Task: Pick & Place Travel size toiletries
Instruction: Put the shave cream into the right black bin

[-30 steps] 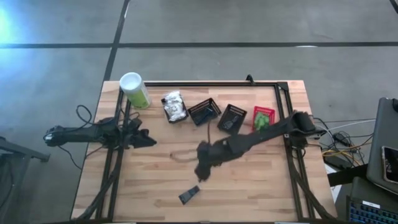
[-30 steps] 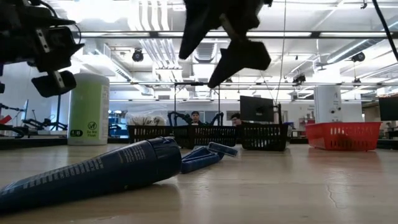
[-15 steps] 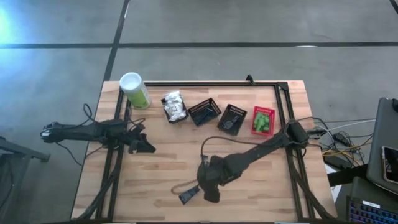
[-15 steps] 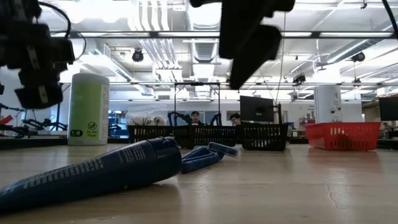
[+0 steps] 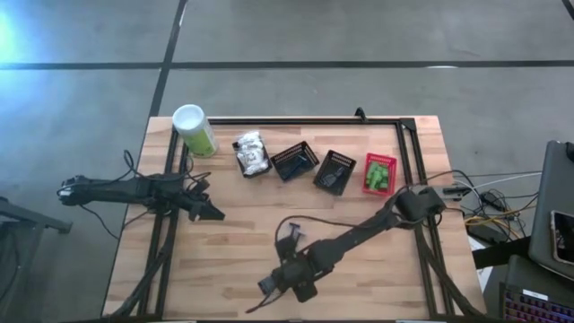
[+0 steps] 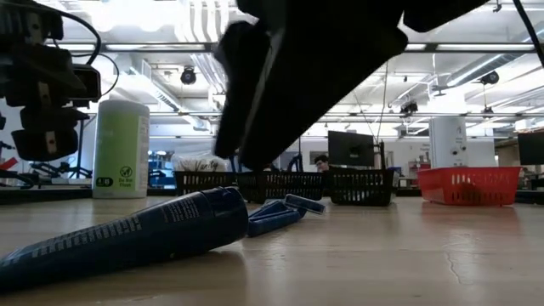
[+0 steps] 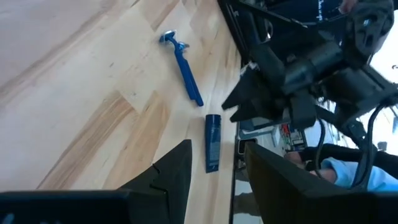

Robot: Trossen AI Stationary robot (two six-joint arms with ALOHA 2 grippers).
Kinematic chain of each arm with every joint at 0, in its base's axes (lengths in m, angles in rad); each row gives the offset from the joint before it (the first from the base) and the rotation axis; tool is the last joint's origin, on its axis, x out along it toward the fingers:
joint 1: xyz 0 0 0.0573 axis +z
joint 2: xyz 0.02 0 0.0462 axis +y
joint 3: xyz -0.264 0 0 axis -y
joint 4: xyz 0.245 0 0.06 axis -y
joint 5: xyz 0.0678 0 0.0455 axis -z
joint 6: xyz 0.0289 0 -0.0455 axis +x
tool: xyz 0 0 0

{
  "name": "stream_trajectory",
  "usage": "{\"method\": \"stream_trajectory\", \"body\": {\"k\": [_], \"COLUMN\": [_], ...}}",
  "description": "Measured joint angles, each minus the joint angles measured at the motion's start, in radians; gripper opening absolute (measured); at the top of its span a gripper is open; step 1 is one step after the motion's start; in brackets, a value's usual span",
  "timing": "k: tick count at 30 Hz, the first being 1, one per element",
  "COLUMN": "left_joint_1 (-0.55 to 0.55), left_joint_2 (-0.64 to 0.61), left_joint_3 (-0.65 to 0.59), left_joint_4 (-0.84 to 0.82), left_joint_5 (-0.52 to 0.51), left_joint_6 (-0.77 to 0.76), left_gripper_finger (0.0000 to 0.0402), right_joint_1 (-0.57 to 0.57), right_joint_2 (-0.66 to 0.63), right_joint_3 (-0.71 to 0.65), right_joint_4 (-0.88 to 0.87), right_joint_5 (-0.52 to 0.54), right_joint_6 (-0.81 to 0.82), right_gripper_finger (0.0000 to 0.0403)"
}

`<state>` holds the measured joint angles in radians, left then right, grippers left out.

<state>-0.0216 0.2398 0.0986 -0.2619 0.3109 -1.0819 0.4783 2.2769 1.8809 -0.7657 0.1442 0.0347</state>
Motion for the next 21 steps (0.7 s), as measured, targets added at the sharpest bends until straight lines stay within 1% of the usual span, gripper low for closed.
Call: {"method": "stream_trajectory", "body": {"k": [4, 9, 15, 21], "left_joint_1": [0.0, 0.0, 0.0, 0.0], "left_joint_2": [0.0, 0.0, 0.001, 0.0], "left_joint_3": [0.0, 0.0, 0.0, -0.001], "left_joint_4": [0.0, 0.0, 0.0, 0.0], "left_joint_5": [-0.004, -0.004, -0.006, -0.039], "left_joint_6": [-0.013, -0.021, -0.022, -0.018], "left_gripper_finger": [0.0154, 0.0154, 0.0154, 0.0154], "right_joint_1": [-0.005, -0.037, -0.046, -0.048], "right_joint_2": [0.039, 0.033, 0.033, 0.034], "right_joint_3": [0.033, -0.014, -0.055, -0.104], "right_joint_4": [-0.002, 0.084, 0.179, 0.241], "right_joint_5": [-0.033, -0.081, -0.146, -0.146], "right_joint_6": [-0.094, -0.129, -0.118, -0.14], "right_gripper_finger": [0.0322, 0.0329, 0.0314, 0.0286]}}
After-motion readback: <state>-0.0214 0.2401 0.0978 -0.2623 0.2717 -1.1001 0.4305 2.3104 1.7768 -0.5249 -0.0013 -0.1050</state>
